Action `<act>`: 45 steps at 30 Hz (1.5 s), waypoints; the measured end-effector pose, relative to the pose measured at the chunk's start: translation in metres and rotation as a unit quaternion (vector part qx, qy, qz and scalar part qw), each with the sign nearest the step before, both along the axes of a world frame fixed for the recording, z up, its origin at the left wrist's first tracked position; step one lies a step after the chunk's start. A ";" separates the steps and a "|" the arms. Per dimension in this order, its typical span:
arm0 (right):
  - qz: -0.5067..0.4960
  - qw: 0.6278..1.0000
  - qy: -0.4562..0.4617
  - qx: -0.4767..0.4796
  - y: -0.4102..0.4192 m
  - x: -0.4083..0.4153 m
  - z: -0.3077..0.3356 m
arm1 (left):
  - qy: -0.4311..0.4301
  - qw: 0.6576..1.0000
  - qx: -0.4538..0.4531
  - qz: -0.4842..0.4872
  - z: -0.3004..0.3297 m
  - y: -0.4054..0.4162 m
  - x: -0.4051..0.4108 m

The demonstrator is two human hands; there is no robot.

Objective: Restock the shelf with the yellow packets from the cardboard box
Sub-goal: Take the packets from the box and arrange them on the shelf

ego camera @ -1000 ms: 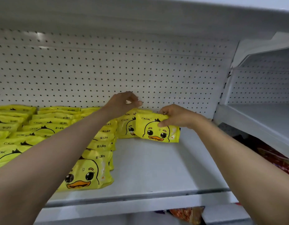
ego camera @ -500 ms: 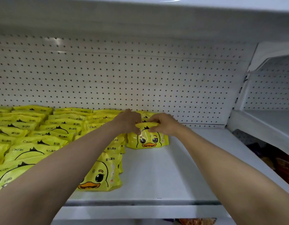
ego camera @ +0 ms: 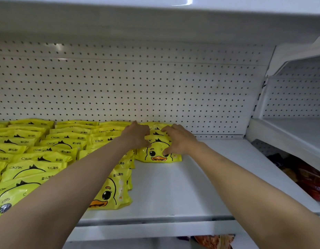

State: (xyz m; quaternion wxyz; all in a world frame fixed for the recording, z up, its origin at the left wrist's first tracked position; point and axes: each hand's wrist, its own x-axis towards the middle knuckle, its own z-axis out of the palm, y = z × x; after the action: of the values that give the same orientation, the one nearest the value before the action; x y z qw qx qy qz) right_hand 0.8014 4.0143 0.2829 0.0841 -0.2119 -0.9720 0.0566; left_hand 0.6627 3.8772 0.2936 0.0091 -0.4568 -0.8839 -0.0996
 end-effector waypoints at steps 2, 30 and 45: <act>-0.006 1.000 0.000 0.012 -0.003 0.003 -0.001 | 0.022 1.000 0.005 0.005 0.000 -0.002 0.006; 0.205 0.959 0.179 0.078 -0.175 0.062 0.042 | 0.143 0.950 0.238 0.142 0.016 -0.235 0.104; 0.376 0.913 0.156 0.016 -0.501 -0.060 0.015 | 0.181 0.915 0.136 0.333 -0.008 -0.573 0.078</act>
State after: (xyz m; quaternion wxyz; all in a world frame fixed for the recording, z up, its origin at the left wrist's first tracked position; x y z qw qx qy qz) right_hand 0.7416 3.5137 0.2976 0.2109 0.1818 -0.9551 0.1013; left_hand 0.7403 3.3041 0.2857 0.2633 -0.1404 -0.9462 -0.1254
